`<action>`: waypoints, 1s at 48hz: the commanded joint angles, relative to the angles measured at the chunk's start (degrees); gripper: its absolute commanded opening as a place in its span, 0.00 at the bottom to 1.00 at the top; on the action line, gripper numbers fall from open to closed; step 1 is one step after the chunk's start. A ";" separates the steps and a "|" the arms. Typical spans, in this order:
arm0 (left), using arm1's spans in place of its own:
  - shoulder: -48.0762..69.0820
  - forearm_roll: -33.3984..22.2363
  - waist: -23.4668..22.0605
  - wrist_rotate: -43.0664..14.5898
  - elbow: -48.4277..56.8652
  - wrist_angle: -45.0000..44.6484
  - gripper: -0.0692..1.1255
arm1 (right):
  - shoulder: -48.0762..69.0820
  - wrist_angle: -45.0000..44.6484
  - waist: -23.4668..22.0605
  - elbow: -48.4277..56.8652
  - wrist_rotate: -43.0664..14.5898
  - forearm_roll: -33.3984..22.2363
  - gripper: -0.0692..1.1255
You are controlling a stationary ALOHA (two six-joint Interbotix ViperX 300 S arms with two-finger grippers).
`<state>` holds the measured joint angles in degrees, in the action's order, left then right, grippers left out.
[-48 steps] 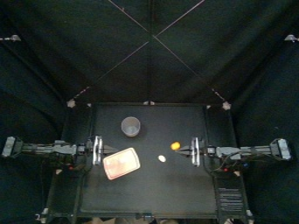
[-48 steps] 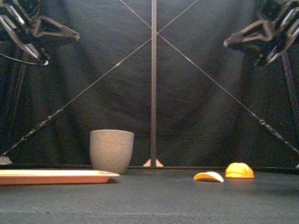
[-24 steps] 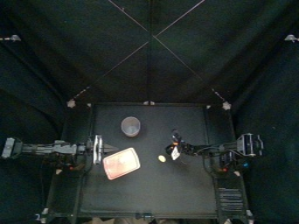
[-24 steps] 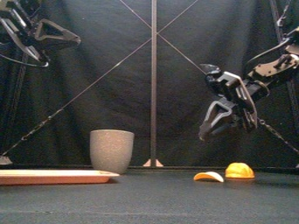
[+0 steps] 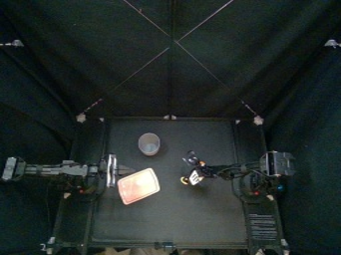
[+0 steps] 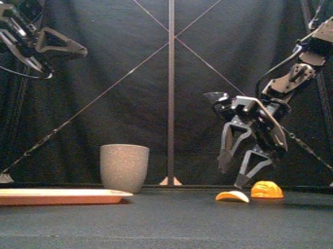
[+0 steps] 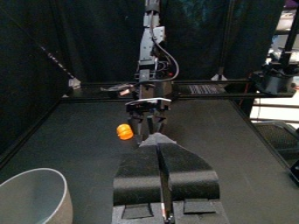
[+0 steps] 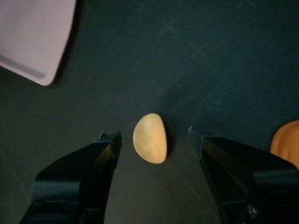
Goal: Pick the chip then place it in the grey bowl
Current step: Pick the chip
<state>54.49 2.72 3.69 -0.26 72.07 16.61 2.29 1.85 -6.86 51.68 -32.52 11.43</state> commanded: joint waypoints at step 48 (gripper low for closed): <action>-0.26 -0.18 0.53 0.18 0.62 0.53 0.10 | -5.19 -3.52 5.10 -5.10 -0.09 2.55 0.59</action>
<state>54.49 2.55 4.13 -0.18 73.39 16.70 -3.69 -1.93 -1.76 47.64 -32.78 13.89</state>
